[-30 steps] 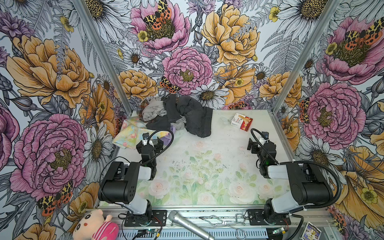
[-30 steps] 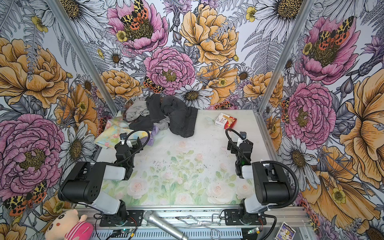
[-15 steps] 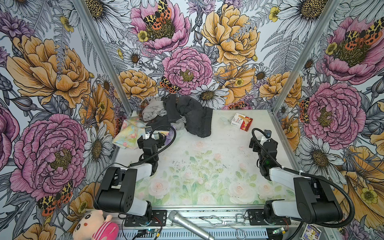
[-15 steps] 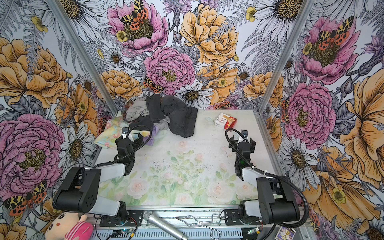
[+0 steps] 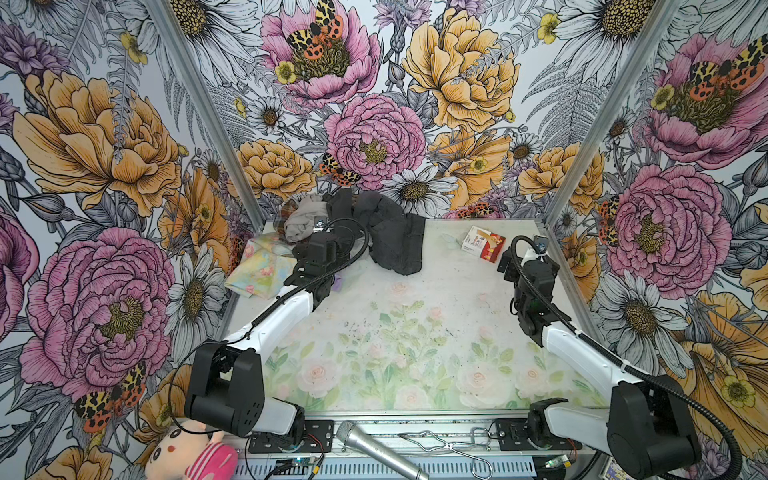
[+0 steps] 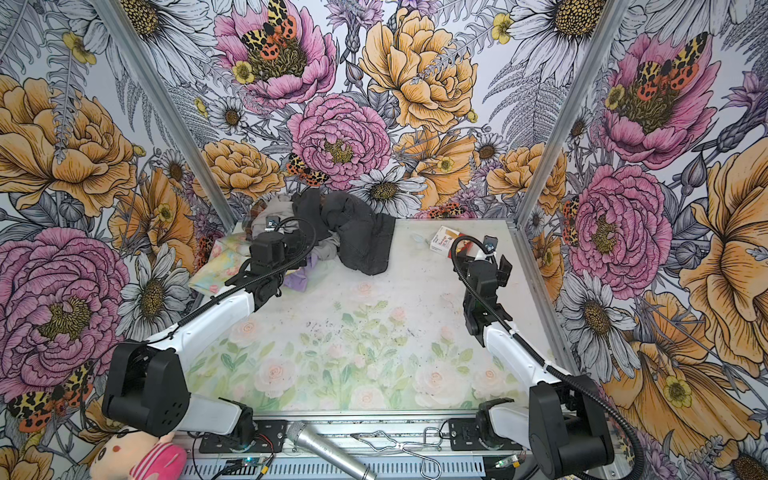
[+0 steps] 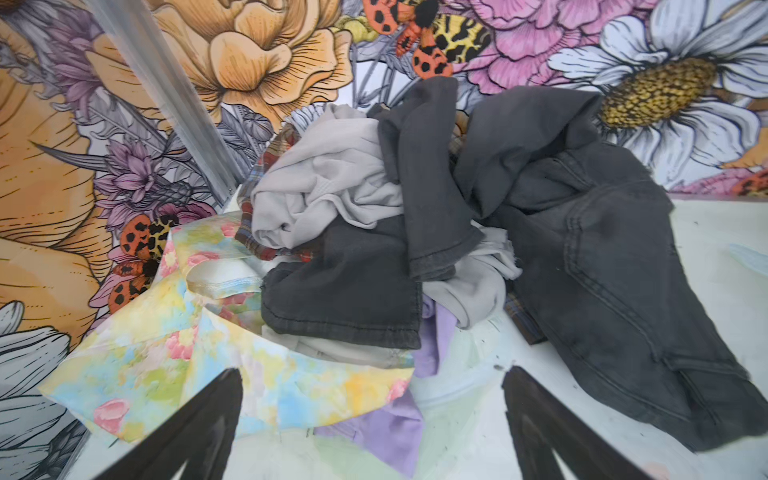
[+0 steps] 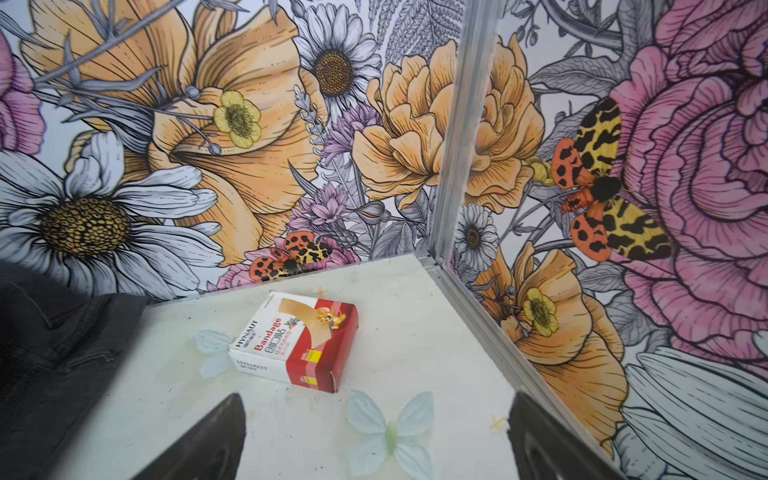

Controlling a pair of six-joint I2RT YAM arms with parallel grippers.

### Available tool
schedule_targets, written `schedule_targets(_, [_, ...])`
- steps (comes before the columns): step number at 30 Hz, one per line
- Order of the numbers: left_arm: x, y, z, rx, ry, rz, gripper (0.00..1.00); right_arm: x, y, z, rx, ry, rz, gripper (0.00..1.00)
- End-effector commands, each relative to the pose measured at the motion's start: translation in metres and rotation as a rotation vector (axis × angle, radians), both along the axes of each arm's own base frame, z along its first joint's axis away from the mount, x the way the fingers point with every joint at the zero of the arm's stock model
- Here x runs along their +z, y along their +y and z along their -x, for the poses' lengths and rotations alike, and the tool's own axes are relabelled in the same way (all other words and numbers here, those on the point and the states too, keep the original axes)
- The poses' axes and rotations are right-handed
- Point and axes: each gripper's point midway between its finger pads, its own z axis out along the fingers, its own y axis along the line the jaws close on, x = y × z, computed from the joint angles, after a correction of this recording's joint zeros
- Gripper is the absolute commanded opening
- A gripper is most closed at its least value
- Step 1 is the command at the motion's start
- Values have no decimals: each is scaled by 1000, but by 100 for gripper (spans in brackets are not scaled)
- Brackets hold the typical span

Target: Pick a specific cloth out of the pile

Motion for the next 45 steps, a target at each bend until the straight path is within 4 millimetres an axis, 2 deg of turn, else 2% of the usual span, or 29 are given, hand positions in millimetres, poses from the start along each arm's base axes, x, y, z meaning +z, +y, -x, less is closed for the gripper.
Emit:
schedule_targets(1, [-30, -27, 21, -72, 170, -39, 99, 14, 29, -3, 48, -2, -90, 97])
schedule_targets(3, [-28, -34, 23, -91, 197, -20, 99, 13, 60, -8, 118, 1, -157, 96])
schedule_targets(6, [-20, -26, 25, -58, 239, 30, 99, 13, 116, -16, 239, 7, -214, 95])
schedule_targets(9, [-13, -6, 29, 2, 279, 106, 99, 12, 164, -22, 325, 21, -275, 95])
schedule_targets(12, [-11, 14, 38, 32, 295, 254, 99, 10, 209, -24, 400, 32, -322, 93])
schedule_targets(16, [-16, 39, 54, 64, 310, 431, 99, 8, 282, -16, 544, 46, -328, 93])
schedule_targets(22, [-29, 69, 71, 150, 302, 505, 96, -31, 382, -3, 736, 156, -330, 89])
schedule_targets(25, [-28, 75, 72, 168, 274, 494, 96, -48, 421, 5, 804, 193, -309, 89])
schedule_targets(28, [-30, 81, 70, 183, 273, 508, 95, -62, 451, 8, 864, 221, -306, 88])
schedule_targets(33, [-40, 83, 68, 190, 304, 540, 92, -84, 479, 4, 908, 250, -317, 81])
schedule_targets(37, [-49, 79, 68, 192, 325, 523, 90, -79, 481, 3, 926, 225, -330, 77])
schedule_targets(41, [-55, 64, 68, 167, 348, 465, 88, -59, 461, 6, 914, 188, -331, 77])
schedule_targets(43, [-59, 58, 69, 165, 362, 415, 87, -50, 441, 9, 899, 165, -344, 77])
schedule_targets(45, [-65, 52, 69, 165, 380, 351, 87, -42, 414, 12, 871, 141, -366, 77])
